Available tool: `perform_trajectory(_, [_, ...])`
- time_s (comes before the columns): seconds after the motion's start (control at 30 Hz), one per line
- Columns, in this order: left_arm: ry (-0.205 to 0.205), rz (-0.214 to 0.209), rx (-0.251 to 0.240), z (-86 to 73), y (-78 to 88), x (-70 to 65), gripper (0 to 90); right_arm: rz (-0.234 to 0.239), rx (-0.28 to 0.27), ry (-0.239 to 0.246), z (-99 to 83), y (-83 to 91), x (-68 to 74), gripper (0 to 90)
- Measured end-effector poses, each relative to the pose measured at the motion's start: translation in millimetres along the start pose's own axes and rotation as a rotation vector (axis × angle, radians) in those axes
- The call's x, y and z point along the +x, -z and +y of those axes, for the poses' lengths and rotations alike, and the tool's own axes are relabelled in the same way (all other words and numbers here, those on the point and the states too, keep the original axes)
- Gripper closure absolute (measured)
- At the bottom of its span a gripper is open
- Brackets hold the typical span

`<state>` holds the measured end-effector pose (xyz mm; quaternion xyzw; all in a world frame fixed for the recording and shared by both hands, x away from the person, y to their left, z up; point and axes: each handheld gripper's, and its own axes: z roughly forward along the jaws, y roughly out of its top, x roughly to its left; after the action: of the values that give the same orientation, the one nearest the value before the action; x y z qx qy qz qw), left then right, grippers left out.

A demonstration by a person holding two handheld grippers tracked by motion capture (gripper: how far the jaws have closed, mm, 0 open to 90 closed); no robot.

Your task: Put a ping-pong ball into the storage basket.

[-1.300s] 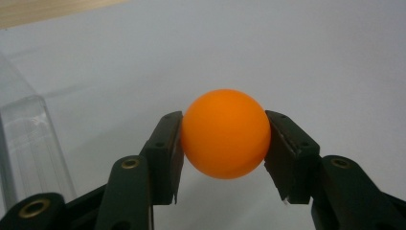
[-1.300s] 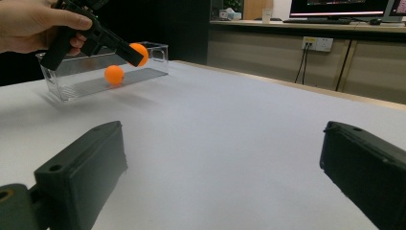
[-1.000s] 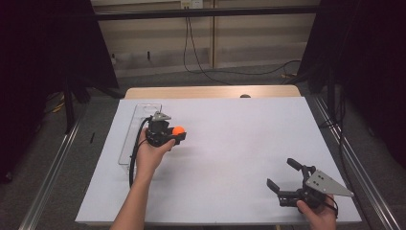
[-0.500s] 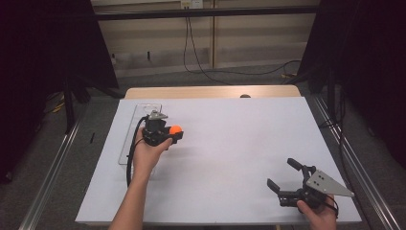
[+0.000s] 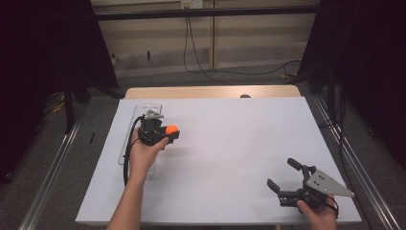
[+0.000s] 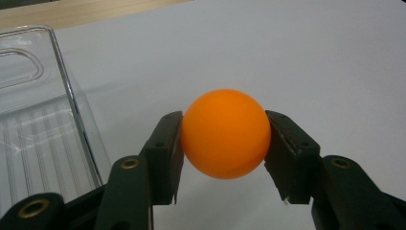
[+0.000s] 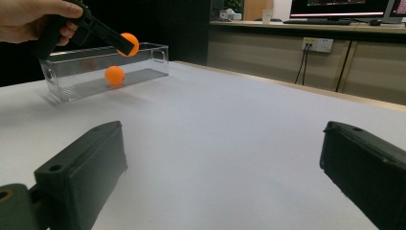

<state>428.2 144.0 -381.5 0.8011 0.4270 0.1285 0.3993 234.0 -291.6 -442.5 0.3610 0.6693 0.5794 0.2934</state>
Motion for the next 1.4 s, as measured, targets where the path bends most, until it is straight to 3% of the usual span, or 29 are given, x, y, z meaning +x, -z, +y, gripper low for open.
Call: perform_trajectory(1.4, [0.025, 0.032, -0.017, -2.2, 16.1, 14.6, 50.5, 0.004, 0.001, -0.001, 0.2, -0.1, 0.5, 1.4])
